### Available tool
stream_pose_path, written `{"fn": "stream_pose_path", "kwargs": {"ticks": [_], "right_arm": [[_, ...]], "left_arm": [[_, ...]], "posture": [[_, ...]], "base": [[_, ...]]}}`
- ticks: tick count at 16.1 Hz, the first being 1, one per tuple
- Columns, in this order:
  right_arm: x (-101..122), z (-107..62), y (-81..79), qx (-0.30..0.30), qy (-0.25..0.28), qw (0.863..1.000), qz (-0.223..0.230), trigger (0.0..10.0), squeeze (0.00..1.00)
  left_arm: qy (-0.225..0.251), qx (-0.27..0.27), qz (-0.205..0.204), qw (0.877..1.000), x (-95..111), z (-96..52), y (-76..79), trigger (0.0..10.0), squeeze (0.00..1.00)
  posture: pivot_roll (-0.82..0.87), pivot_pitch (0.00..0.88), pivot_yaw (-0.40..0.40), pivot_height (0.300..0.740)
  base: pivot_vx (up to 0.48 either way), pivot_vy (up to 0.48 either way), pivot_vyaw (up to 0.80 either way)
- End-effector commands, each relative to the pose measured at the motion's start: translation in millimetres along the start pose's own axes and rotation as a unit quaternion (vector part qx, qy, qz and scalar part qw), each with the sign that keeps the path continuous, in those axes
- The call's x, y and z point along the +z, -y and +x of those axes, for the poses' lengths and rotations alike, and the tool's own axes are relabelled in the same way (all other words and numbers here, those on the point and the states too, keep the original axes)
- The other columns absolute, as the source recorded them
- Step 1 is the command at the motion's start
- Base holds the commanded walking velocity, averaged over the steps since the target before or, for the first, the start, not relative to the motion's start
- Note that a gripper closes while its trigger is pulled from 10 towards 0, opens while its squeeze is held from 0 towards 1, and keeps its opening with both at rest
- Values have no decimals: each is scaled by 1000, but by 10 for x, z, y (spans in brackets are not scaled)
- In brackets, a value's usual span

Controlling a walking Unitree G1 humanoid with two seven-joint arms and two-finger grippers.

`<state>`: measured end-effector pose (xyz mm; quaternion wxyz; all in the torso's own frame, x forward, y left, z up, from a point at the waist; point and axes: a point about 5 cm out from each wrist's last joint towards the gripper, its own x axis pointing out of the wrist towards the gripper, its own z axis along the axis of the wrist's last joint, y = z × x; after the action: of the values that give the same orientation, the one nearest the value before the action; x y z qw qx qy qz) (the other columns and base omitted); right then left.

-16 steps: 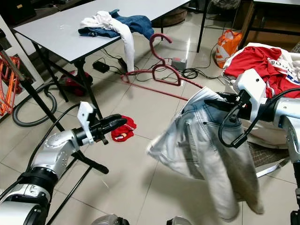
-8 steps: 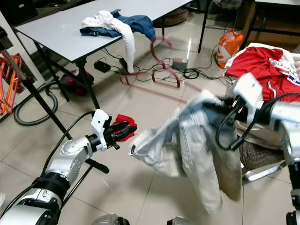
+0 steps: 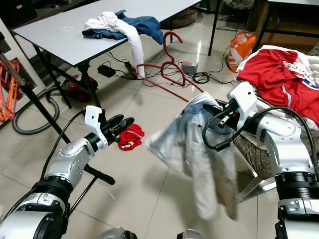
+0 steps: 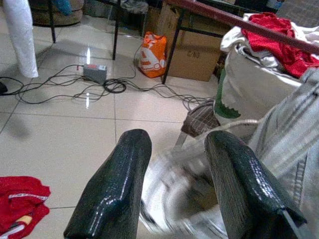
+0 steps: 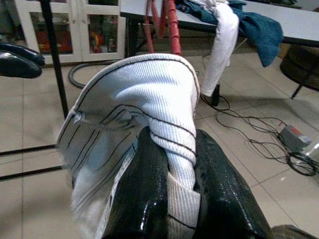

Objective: Hang hanger

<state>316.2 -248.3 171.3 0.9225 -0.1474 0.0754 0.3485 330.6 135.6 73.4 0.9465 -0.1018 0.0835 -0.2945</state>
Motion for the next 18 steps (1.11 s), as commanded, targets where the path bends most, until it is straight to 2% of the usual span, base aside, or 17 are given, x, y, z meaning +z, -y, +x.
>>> {"fn": "stream_pose_path", "kwargs": {"ticks": [1, 3, 5, 6, 18], "right_arm": [[123, -46, 43, 2, 12, 999, -29, 0, 0], [64, -119, 108, -8, -10, 999, -44, 0, 0], [-61, -166, 97, 7, -47, 997, -58, 0, 0], [-225, -229, 41, 45, -100, 991, -75, 0, 0], [-225, -229, 41, 45, -100, 991, -75, 0, 0]], "left_arm": [[-8, 9, 21, 1000, 9, -31, -53, 10000, 0], [-8, 14, 34, 999, 55, -29, -90, 10000, 0], [-6, 23, 47, 999, 99, -9, -106, 10000, 0], [-2, 25, 62, 998, 144, 8, -110, 10000, 0], [-2, 25, 62, 998, 144, 8, -110, 10000, 0]], "posture": [[-178, 0, 98, 740], [-180, 0, 98, 740], [-181, 0, 100, 740], [-180, 0, 102, 740], [-180, 0, 102, 740]], "base": [[0, 0, 0], [0, 0, 0], [0, 0, 0], [0, 0, 0], [0, 0, 0]]}}
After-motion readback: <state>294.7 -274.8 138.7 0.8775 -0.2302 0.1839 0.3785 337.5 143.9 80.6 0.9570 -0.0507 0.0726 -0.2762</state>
